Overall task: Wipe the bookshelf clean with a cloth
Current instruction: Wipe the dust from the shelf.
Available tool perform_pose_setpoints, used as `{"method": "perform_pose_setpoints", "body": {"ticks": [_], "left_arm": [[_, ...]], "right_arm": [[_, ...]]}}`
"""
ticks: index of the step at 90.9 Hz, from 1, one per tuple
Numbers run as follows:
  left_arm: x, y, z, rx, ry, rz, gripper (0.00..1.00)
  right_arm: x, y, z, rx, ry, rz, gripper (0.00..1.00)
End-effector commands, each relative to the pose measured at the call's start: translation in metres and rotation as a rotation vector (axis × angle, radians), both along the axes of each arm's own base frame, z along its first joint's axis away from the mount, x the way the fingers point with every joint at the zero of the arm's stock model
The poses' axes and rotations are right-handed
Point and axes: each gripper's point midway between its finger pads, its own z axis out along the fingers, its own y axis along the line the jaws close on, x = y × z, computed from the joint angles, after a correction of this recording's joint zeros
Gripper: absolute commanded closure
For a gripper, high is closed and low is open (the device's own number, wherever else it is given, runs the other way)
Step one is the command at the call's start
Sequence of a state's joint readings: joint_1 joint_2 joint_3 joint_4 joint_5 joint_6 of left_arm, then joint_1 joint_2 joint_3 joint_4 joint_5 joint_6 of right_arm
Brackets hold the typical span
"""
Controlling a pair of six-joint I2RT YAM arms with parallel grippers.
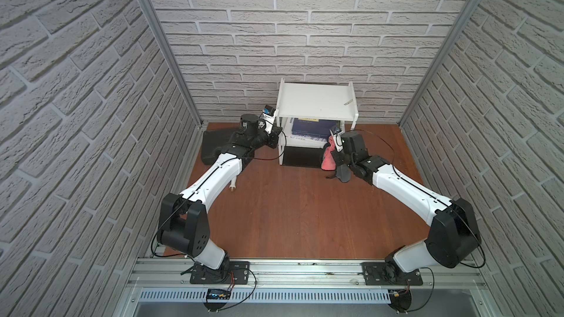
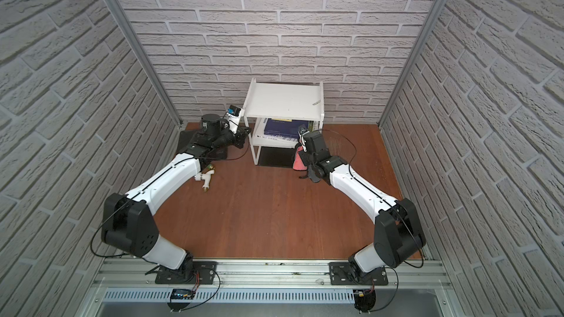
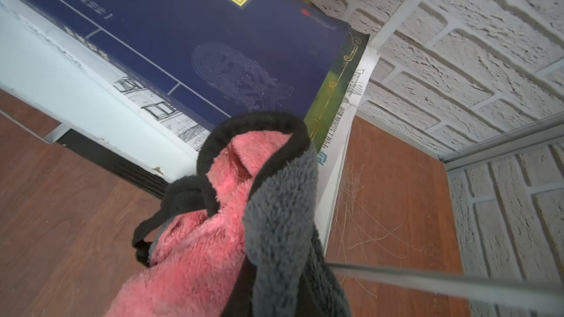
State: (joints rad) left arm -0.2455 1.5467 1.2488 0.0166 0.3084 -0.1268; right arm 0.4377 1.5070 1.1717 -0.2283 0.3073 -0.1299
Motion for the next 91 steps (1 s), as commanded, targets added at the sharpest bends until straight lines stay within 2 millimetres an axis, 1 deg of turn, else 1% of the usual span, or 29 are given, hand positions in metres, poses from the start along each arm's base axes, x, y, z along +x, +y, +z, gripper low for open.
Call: {"method": "perform_pose_setpoints", "body": {"ticks": [1, 6, 9, 11, 17, 20, 22, 24, 26, 27, 29, 33, 35, 40, 47, 50, 56, 60, 64, 66, 69, 75, 76, 79, 81, 84, 87, 90, 91], "left_arm": [[-0.010, 0.002, -0.005, -0.055, 0.070, 0.003, 1.00], [-0.010, 0.002, -0.006, -0.056, 0.073, 0.005, 1.00], [-0.010, 0.003, -0.005, -0.055, 0.071, 0.009, 1.00], [-0.011, 0.004, -0.005, -0.055, 0.069, 0.011, 1.00], [-0.012, 0.006, -0.003, -0.053, 0.065, 0.021, 1.00], [-0.012, 0.009, -0.002, -0.051, 0.061, 0.028, 1.00], [-0.013, 0.010, -0.001, -0.049, 0.059, 0.030, 1.00], [-0.013, 0.011, -0.001, -0.047, 0.057, 0.032, 1.00], [-0.013, 0.013, -0.001, -0.043, 0.055, 0.036, 1.00], [-0.013, 0.014, -0.001, -0.042, 0.055, 0.039, 1.00], [-0.014, 0.014, -0.001, -0.038, 0.055, 0.044, 1.00], [-0.014, 0.017, -0.001, -0.029, 0.054, 0.054, 1.00], [-0.014, 0.018, 0.000, -0.026, 0.054, 0.057, 1.00], [-0.014, 0.020, -0.001, -0.021, 0.056, 0.064, 1.00], [-0.012, 0.019, -0.002, -0.012, 0.062, 0.050, 1.00], [-0.012, 0.019, -0.004, -0.007, 0.073, 0.047, 1.00], [-0.011, 0.018, -0.006, -0.009, 0.080, 0.043, 1.00], [-0.009, 0.017, -0.007, -0.009, 0.080, 0.042, 1.00], [-0.008, 0.017, -0.008, -0.007, 0.083, 0.045, 1.00], [-0.007, 0.017, -0.008, -0.003, 0.082, 0.047, 1.00], [-0.007, 0.018, -0.011, 0.004, 0.087, 0.049, 1.00], [-0.007, 0.019, -0.013, 0.015, 0.090, 0.052, 1.00], [-0.007, 0.020, -0.013, 0.016, 0.090, 0.053, 1.00], [-0.007, 0.020, -0.012, 0.018, 0.088, 0.055, 1.00], [-0.008, 0.021, -0.012, 0.019, 0.087, 0.054, 1.00], [-0.009, 0.021, -0.011, 0.018, 0.086, 0.052, 1.00], [-0.009, 0.021, -0.010, 0.016, 0.085, 0.050, 1.00], [-0.010, 0.019, -0.010, 0.014, 0.086, 0.043, 1.00], [-0.011, 0.019, -0.010, 0.014, 0.088, 0.042, 1.00]], "right_arm": [[-0.007, 0.066, 0.012, 0.143, 0.026, 0.216, 0.97], [-0.004, 0.087, 0.025, 0.182, -0.006, 0.255, 0.97], [0.000, 0.088, 0.032, 0.182, -0.031, 0.233, 0.97], [0.004, 0.084, 0.036, 0.173, -0.046, 0.202, 0.97], [0.012, 0.048, 0.041, 0.075, -0.096, 0.045, 0.97], [0.009, 0.028, 0.040, 0.030, -0.109, -0.006, 0.97], [0.005, 0.017, 0.045, 0.006, -0.123, -0.020, 0.97], [-0.001, 0.007, 0.041, -0.008, -0.114, -0.015, 0.97], [-0.006, 0.001, 0.039, -0.013, -0.110, -0.001, 0.97], [-0.010, -0.004, 0.044, -0.008, -0.122, 0.001, 0.97], [-0.018, -0.010, 0.039, -0.009, -0.113, 0.022, 0.97], [-0.033, -0.023, 0.041, 0.004, -0.129, 0.056, 0.97], [-0.040, -0.033, 0.051, 0.012, -0.163, 0.052, 0.97], [-0.054, -0.039, 0.076, 0.070, -0.235, 0.090, 0.97], [-0.059, -0.035, 0.120, 0.149, -0.356, 0.138, 0.97], [-0.056, -0.033, 0.144, 0.172, -0.419, 0.140, 0.97], [-0.043, -0.037, 0.175, 0.181, -0.484, 0.101, 0.97], [-0.029, -0.040, 0.177, 0.158, -0.480, 0.060, 0.97], [-0.018, -0.041, 0.167, 0.131, -0.448, 0.043, 0.97], [-0.013, -0.039, 0.155, 0.120, -0.416, 0.048, 0.97], [-0.009, -0.035, 0.131, 0.112, -0.356, 0.059, 0.97], [-0.007, -0.030, 0.075, 0.126, -0.244, 0.063, 0.97], [-0.006, -0.030, 0.069, 0.129, -0.236, 0.060, 0.97], [-0.006, -0.033, 0.039, 0.114, -0.188, 0.041, 0.97], [-0.006, -0.036, 0.028, 0.107, -0.173, 0.026, 0.97], [-0.006, -0.041, 0.019, 0.096, -0.148, 0.006, 0.97], [-0.007, -0.043, 0.018, 0.095, -0.132, -0.003, 0.97], [-0.007, -0.044, 0.028, 0.105, -0.140, -0.001, 0.97], [-0.007, -0.043, 0.037, 0.114, -0.154, 0.005, 0.97]]}}
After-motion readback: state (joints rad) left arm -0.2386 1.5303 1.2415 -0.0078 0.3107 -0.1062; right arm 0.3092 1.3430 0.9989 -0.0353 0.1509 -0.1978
